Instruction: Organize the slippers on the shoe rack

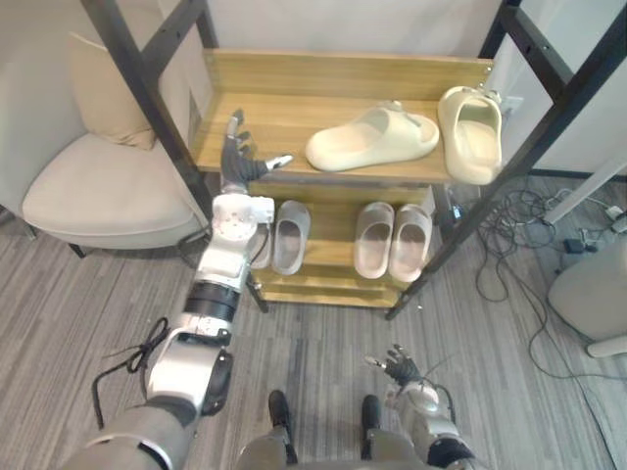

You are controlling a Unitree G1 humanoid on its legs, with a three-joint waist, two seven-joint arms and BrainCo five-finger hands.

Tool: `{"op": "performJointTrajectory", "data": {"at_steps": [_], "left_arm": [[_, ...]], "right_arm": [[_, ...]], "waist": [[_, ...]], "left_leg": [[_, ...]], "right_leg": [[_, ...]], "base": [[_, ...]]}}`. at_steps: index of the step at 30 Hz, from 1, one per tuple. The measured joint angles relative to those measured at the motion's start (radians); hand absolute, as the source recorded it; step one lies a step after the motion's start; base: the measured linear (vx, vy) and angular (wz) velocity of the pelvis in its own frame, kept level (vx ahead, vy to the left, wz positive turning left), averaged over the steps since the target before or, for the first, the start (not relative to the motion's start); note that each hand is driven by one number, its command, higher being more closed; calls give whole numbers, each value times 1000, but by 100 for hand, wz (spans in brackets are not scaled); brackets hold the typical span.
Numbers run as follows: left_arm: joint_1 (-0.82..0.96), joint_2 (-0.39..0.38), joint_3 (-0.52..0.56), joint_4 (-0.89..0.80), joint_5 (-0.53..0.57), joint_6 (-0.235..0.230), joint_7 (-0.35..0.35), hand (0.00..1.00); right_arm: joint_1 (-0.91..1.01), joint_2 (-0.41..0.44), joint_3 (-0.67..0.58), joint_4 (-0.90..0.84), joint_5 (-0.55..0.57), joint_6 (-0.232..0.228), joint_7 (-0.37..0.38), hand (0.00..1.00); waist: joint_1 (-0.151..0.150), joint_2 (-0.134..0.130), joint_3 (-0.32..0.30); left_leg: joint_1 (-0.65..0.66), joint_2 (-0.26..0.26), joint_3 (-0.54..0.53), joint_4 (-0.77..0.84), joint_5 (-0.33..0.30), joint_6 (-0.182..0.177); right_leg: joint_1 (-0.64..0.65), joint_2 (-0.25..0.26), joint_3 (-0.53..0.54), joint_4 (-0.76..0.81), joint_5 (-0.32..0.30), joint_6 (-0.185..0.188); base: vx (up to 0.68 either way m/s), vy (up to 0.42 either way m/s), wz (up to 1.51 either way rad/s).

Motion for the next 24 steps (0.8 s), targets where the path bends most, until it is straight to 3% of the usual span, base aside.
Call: {"op": "performJointTrajectory", "data": {"at_steps": [6, 15, 24], "left_arm": [[38, -73, -60, -6, 0, -17, -16, 0], [69, -141, -130, -5, 2, -31, -22, 0], [96, -167, -181, 1, -3, -45, -24, 0]], "right_arm": [[12, 1, -31, 0, -6, 0, -5, 0], [21, 4, -38, 0, -19, 0, -5, 0], [25, 10, -73, -1, -19, 0, -8, 0]], "waist": [[10, 16, -11], [11, 19, -12], [16, 22, -18]], "left_leg": [[1, 0, -12, 1, -2, -1], [17, 1, -10, 2, -9, -4], [32, 1, -14, 2, -14, -5]], "right_leg": [[7, 0, -12, 1, -9, 0], [19, 0, -12, 3, -14, 2], [34, -2, -17, 9, -29, 3]], "base": [[33, 36, 5], [22, 31, -1], [19, 32, 2]]}}
